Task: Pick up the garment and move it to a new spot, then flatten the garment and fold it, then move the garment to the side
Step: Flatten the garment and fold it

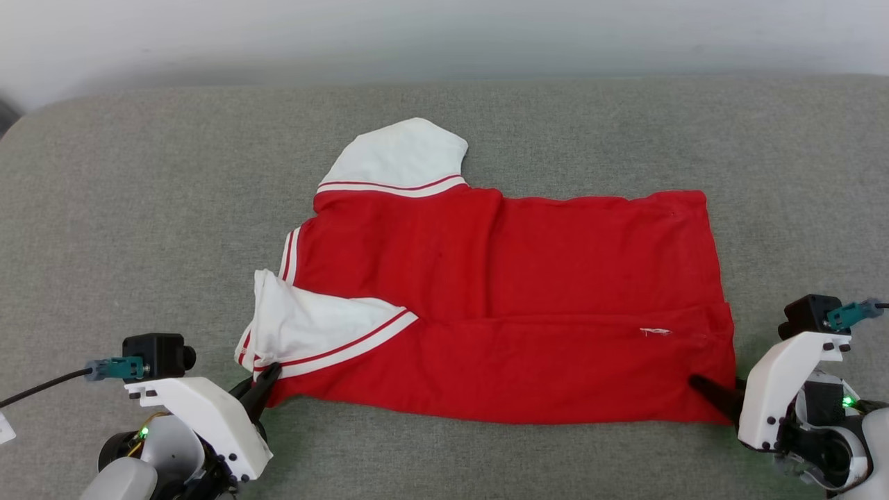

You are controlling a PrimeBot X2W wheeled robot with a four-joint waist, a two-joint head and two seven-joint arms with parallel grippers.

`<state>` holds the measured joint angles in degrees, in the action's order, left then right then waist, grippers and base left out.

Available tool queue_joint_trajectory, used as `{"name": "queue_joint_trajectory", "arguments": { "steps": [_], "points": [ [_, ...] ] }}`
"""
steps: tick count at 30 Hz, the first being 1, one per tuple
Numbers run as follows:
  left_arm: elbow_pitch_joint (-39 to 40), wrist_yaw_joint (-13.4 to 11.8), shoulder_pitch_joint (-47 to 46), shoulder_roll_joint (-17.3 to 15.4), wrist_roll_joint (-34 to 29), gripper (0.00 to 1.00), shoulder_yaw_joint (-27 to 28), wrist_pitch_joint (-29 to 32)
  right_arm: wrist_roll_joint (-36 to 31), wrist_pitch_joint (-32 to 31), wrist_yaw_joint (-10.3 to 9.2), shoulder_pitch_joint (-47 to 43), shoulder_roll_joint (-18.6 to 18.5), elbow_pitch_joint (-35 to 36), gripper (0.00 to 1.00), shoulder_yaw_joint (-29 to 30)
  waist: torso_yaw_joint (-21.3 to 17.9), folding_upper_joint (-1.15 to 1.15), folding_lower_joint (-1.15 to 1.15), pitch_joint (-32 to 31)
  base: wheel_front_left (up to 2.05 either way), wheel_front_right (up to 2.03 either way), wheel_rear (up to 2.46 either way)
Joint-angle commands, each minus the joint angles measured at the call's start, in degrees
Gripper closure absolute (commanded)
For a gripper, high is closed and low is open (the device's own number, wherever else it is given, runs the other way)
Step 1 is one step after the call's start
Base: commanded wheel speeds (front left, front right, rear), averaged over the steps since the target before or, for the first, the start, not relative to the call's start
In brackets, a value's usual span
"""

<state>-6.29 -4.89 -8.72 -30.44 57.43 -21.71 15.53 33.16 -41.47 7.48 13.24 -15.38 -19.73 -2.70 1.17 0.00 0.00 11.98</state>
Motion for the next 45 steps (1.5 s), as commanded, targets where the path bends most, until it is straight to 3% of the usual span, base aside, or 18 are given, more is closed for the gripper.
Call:
{"name": "queue_joint_trajectory", "arguments": {
  "steps": [1,11,18,26,30,31,32,38,45],
  "points": [
    [0.3,-0.3,0.1,-0.2,-0.2,1.00,0.1,0.2,1.2,-1.5,0.03,-1.2,2.7,-3.5,1.00,-2.8,0.2,0.00,0.00,0.3,0.00,0.00,0.00],
    [0.5,-1.8,2.8,0.0,-0.5,1.00,0.3,-1.4,2.6,2.0,0.06,0.1,-1.7,-0.6,1.00,-4.9,-0.7,0.00,0.00,-4.3,0.00,0.00,0.00],
    [3.6,-4.5,8.6,-0.7,-0.2,1.00,1.1,-2.8,3.4,1.3,0.00,-3.1,-3.9,4.3,1.00,-6.8,-1.5,0.00,0.00,-10.1,0.00,0.00,0.00],
    [7.6,-8.3,17.2,-2.1,1.1,1.00,1.1,-1.1,3.5,-2.5,0.00,-10.9,-3.9,9.5,1.00,-3.7,-1.6,0.00,0.00,-13.1,0.00,0.00,0.00],
    [6.9,-8.4,18.4,-1.5,1.6,1.00,0.4,-0.9,2.7,-2.3,0.00,-13.8,-2.6,10.1,1.00,-1.9,-1.5,0.00,0.00,-13.3,0.00,0.00,0.00],
    [6.4,-8.1,18.3,-1.1,1.8,0.80,-0.1,-0.3,2.6,-1.7,0.00,-14.4,-2.1,9.9,0.60,-1.6,-1.5,0.00,0.00,-13.2,0.00,0.00,0.00],
    [6.0,-8.0,17.7,-0.7,1.8,0.00,-0.2,-0.4,2.2,-0.9,0.01,-14.8,-1.8,9.7,0.00,-1.6,-1.5,0.00,0.00,-13.1,0.00,0.00,0.00],
    [3.4,-6.7,12.7,0.4,-1.2,0.00,0.0,-4.8,-2.5,12.9,0.00,-14.6,-1.3,12.9,0.00,-2.8,-2.5,0.00,0.00,-12.5,0.00,0.00,0.00],
    [3.3,-7.0,4.5,-0.2,-7.2,0.00,2.1,-12.3,-8.8,28.1,0.01,-11.7,1.6,15.3,0.00,-1.7,-6.3,0.00,0.00,-9.0,0.00,0.00,0.00]
  ]
}}
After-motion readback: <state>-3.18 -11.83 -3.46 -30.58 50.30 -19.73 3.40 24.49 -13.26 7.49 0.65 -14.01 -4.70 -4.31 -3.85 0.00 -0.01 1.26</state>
